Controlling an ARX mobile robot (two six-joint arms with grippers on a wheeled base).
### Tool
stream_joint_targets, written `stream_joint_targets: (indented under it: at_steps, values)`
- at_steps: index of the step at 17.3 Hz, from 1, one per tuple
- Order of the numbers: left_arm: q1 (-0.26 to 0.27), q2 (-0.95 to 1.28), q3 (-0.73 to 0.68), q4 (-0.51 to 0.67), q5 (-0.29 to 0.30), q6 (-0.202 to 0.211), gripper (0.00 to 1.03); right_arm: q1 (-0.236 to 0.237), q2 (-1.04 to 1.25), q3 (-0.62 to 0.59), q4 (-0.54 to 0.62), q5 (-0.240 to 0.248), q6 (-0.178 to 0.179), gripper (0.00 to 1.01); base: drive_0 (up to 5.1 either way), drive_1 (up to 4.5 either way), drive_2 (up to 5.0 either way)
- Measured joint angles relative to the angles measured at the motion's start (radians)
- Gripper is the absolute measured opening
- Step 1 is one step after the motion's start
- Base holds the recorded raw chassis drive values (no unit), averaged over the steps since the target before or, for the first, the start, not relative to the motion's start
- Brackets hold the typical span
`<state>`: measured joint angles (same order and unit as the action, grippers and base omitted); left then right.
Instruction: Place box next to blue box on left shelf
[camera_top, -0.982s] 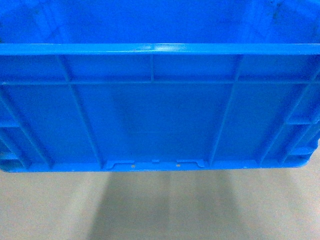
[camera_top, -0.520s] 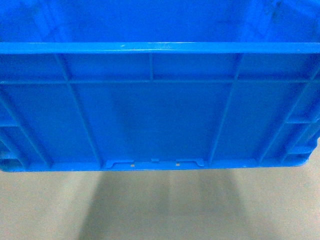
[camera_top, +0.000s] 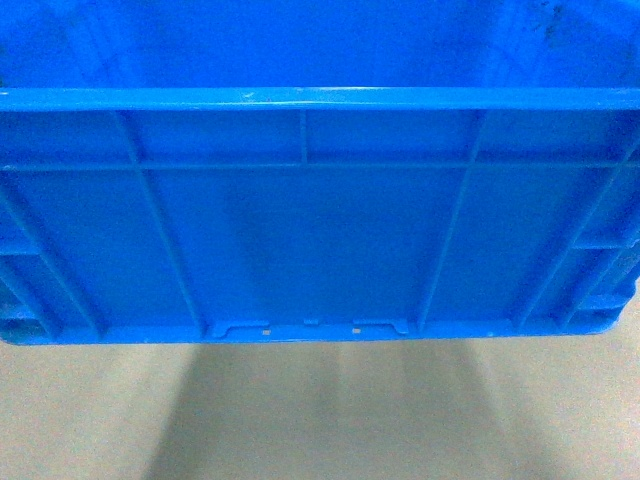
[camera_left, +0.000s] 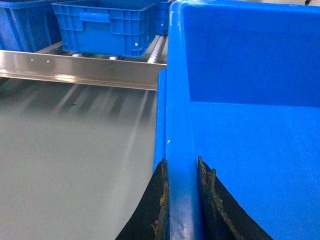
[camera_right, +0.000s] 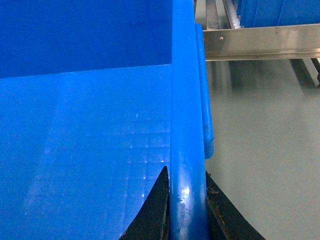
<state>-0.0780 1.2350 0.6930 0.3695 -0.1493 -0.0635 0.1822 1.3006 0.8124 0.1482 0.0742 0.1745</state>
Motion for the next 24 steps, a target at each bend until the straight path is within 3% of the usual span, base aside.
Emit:
stream_joint_targets:
  at_steps: [4, 24]
  values:
    - [0.0, 0.0, 0.0, 0.0, 0.0, 0.0, 0.11, 0.0, 0.0, 0.0, 0.0, 0.0, 0.0, 0.09, 0.0, 0.48, -0.5]
    - [0.0, 0.0, 0.0, -0.002, -0.003, 0.0, 0.11, 0.0, 0.0, 0.0, 0.001, -0.001, -0.001, 0.09, 0.0, 4.2, -4.1]
